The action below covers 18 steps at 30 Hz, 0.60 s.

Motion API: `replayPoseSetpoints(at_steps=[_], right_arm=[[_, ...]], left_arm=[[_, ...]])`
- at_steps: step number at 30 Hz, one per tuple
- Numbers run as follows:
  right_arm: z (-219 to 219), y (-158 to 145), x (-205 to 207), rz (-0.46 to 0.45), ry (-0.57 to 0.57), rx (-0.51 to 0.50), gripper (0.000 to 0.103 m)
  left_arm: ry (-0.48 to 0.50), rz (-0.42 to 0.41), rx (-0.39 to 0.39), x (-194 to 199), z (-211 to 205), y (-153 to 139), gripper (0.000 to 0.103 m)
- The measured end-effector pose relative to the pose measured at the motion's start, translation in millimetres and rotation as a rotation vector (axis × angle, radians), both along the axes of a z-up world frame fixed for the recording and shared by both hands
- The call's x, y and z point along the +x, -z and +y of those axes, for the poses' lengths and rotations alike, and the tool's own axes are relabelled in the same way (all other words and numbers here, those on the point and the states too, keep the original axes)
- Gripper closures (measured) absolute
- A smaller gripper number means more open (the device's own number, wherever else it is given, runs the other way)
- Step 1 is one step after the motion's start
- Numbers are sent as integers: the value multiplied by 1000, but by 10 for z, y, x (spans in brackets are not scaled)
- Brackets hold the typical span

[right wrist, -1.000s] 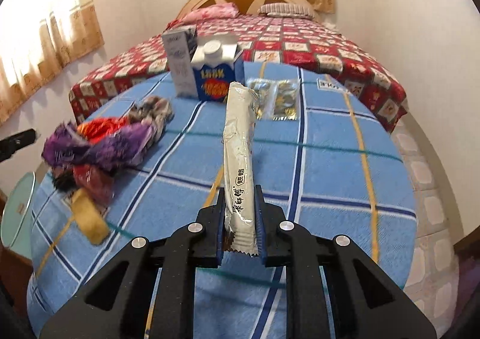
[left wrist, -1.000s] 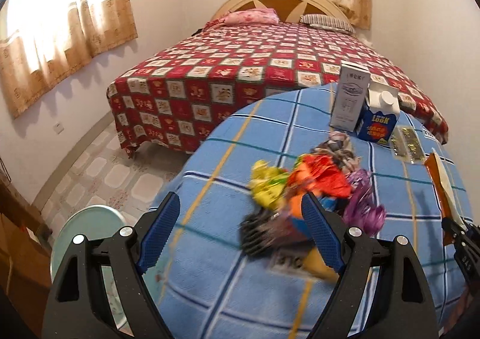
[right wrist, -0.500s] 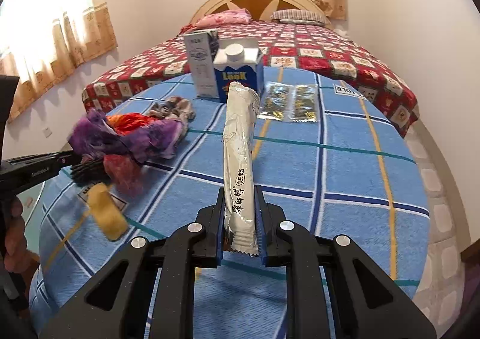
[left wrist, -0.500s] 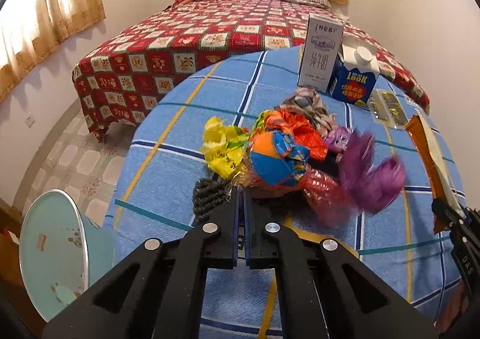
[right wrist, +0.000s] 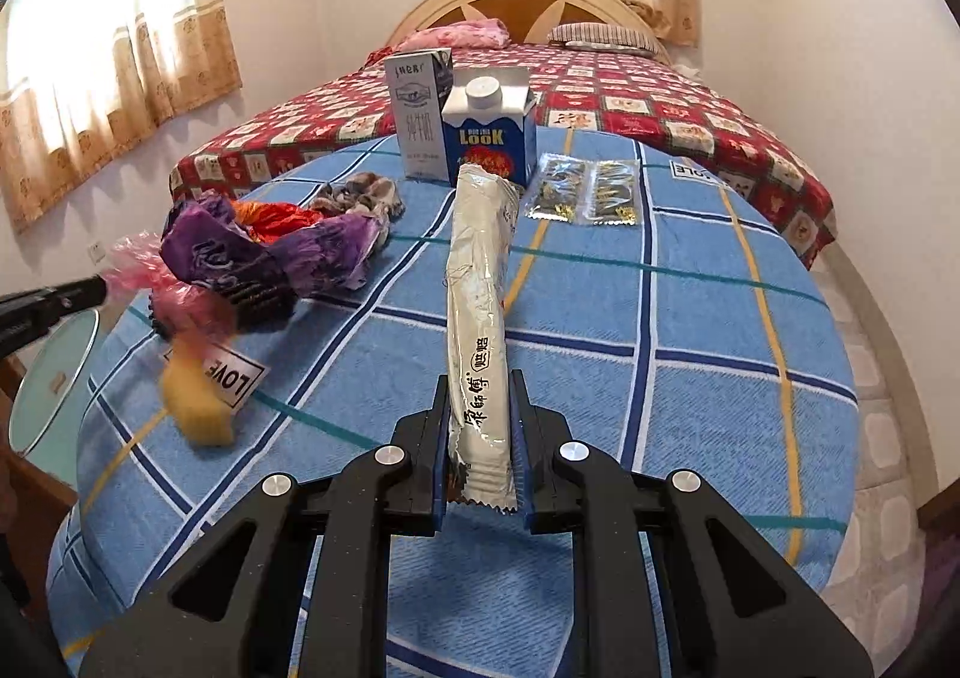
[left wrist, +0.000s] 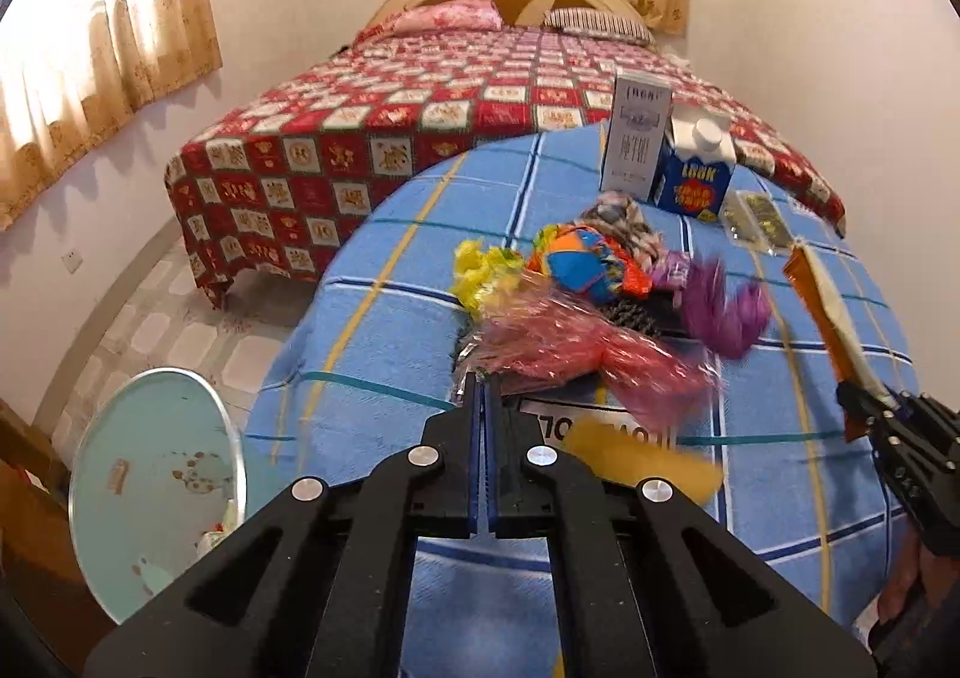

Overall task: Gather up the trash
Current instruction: 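Carry the pink bag over the blue bin with the left tool while the right tool carries the wrapper there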

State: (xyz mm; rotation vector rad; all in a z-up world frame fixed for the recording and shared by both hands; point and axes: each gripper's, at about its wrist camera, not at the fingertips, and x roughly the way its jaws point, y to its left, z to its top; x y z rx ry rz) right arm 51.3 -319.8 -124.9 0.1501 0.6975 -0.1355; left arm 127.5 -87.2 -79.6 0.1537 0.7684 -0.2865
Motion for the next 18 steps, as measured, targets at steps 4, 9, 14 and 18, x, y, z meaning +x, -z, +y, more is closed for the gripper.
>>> replayPoseSetpoints(at_steps=[4, 9, 14, 18], right_arm=[[74, -91, -12, -27, -13, -3, 85], [243, -283, -32, -75, -57, -7, 85], [508, -396, 49, -93, -123, -16, 85], [848, -444, 167, -102, -196, -31, 85]], left_arm=[[-22, -54, -12, -106, 93, -201, 103], [-51, -102, -6, -188, 244, -357, 103], [-100, -125, 27, -210, 475, -380, 103], [-157, -117, 60, -189, 754, -327, 103]])
